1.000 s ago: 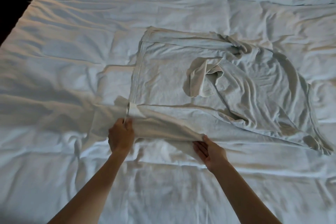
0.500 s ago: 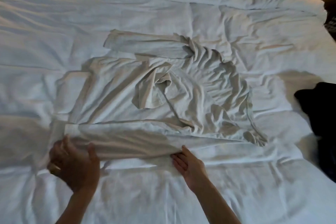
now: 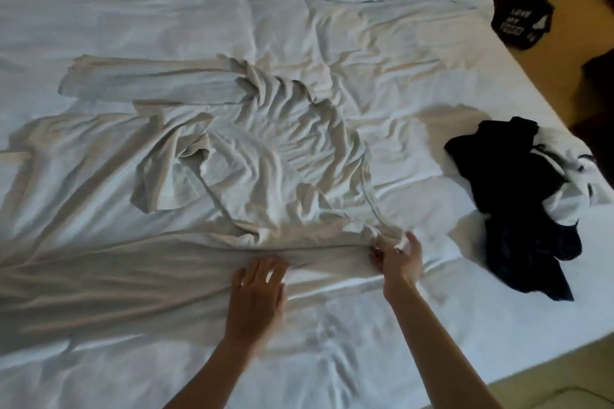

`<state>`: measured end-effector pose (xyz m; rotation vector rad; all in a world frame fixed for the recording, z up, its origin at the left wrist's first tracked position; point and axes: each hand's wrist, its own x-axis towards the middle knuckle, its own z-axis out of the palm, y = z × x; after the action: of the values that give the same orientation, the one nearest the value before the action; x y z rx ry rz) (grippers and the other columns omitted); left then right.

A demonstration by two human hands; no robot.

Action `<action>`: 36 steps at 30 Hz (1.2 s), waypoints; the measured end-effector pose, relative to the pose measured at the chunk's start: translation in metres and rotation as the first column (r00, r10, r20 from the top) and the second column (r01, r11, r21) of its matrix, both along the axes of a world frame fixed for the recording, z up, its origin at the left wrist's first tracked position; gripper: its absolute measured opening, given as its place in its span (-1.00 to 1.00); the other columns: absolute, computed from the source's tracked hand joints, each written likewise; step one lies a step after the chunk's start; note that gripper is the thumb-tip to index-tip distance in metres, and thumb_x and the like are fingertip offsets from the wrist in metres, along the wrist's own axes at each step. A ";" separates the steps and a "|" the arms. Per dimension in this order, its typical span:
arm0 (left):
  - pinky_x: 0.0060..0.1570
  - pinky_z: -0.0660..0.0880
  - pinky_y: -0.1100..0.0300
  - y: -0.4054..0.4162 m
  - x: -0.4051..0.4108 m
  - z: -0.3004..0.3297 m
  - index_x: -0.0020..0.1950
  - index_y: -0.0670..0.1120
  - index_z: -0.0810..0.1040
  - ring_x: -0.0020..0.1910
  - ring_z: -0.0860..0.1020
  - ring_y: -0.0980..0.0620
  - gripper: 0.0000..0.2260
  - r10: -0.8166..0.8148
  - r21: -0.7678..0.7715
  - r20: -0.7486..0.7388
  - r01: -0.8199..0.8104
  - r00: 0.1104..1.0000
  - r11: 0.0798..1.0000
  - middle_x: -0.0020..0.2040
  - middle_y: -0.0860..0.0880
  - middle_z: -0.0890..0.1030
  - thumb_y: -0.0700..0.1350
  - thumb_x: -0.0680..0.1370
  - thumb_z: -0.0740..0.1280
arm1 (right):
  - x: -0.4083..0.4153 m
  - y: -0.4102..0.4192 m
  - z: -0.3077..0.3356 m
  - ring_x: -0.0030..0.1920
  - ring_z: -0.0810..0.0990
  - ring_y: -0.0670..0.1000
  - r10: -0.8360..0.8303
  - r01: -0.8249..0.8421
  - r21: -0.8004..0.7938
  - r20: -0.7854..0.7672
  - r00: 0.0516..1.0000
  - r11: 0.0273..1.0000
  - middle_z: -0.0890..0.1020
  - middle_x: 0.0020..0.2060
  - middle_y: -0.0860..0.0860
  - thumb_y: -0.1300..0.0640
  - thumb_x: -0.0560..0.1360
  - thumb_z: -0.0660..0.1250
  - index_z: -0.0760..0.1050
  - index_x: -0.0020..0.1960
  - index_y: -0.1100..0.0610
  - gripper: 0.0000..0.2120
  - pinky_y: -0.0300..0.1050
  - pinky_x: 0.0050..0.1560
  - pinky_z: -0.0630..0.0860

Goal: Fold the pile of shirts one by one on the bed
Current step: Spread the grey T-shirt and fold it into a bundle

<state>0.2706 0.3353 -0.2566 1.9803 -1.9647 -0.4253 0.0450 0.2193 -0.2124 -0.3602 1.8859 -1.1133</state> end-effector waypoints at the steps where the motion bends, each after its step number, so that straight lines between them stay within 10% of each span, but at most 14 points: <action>1: 0.01 0.41 -0.02 -0.001 0.000 -0.001 0.12 0.05 0.62 0.05 0.55 -0.10 -0.71 0.018 -0.024 0.006 -0.017 1.000 1.000 0.10 0.00 0.59 -0.07 0.42 0.32 | -0.006 0.002 -0.005 -0.22 0.61 0.09 0.111 -0.113 -0.007 -0.134 0.985 0.994 0.58 -0.11 0.14 0.34 0.45 0.45 0.43 0.25 -0.11 -0.48 0.02 -0.17 0.63; 5: -0.05 0.39 -0.03 -0.005 -0.005 -0.005 0.06 0.01 0.65 -0.03 0.52 -0.14 -0.75 0.092 -0.117 0.007 -0.091 0.996 0.989 0.03 -0.01 0.61 -0.05 0.49 0.23 | -0.024 0.013 -0.013 -0.05 0.57 0.14 0.498 -0.559 0.150 -0.674 0.546 0.816 0.51 0.08 0.10 0.38 0.33 0.41 0.62 0.12 0.05 -0.58 -0.06 0.01 0.52; 9: -0.04 0.38 -0.05 -0.005 -0.010 -0.017 0.08 -0.10 0.67 -0.02 0.53 -0.18 -0.72 0.043 -0.184 0.111 -0.022 0.993 0.983 0.06 -0.10 0.64 -0.09 0.52 0.20 | -0.045 0.017 -0.021 0.03 0.47 0.20 0.490 -0.712 0.214 -0.847 0.206 0.669 0.46 0.21 0.12 0.26 0.40 0.49 0.65 0.08 0.03 -0.71 -0.01 0.02 0.47; 13: -0.02 0.39 -0.04 -0.009 -0.007 -0.020 0.07 -0.15 0.66 -0.02 0.51 -0.17 -0.73 0.031 -0.230 0.120 -0.003 0.992 0.973 0.05 -0.13 0.64 -0.17 0.51 0.21 | -0.065 0.005 -0.006 -0.06 0.42 0.05 0.410 -0.832 0.068 -0.890 0.198 0.550 0.54 0.20 0.05 0.29 0.46 0.43 0.69 0.02 0.09 -0.81 -0.19 -0.05 0.44; 19: -0.01 0.40 0.00 -0.004 0.002 -0.009 0.09 -0.16 0.65 -0.06 0.56 -0.18 -0.72 0.040 -0.174 0.085 -0.024 0.996 0.985 -0.01 -0.10 0.63 -0.26 0.48 0.23 | -0.079 -0.012 0.006 -0.25 0.56 -0.14 0.698 -0.860 -0.072 -0.551 0.457 0.506 0.69 -0.19 -0.05 0.31 0.52 0.40 0.67 0.07 0.16 -0.83 -0.22 -0.21 0.48; 29: 0.00 0.46 0.08 -0.001 0.009 0.008 0.07 -0.08 0.61 -0.06 0.58 -0.08 -0.77 -0.203 -0.115 -0.125 0.189 0.971 0.975 -0.03 0.00 0.60 -0.22 0.54 0.20 | -0.115 -0.029 0.028 -0.35 0.48 -0.13 0.901 -0.870 0.455 -0.433 -0.030 0.190 0.51 -0.44 -0.22 0.20 0.50 0.34 0.51 -0.21 -0.12 -0.77 -0.19 -0.22 0.41; 36: 0.05 0.38 -0.02 -0.017 0.030 0.034 0.11 -0.10 0.63 0.11 0.54 -0.15 -0.67 0.153 -0.140 -0.021 -0.154 0.988 0.978 0.11 -0.08 0.62 0.03 0.47 0.25 | -0.045 -0.024 0.034 0.05 0.51 0.06 0.832 -0.758 0.590 -0.542 -0.118 0.277 0.67 -0.07 -0.10 -0.28 0.39 0.10 0.61 -0.06 -0.04 -0.57 0.06 0.10 0.34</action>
<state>0.3004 0.3186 -0.2225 2.0168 -1.7678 -0.2499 0.0004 0.1951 -0.1788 -2.0208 1.7448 0.1804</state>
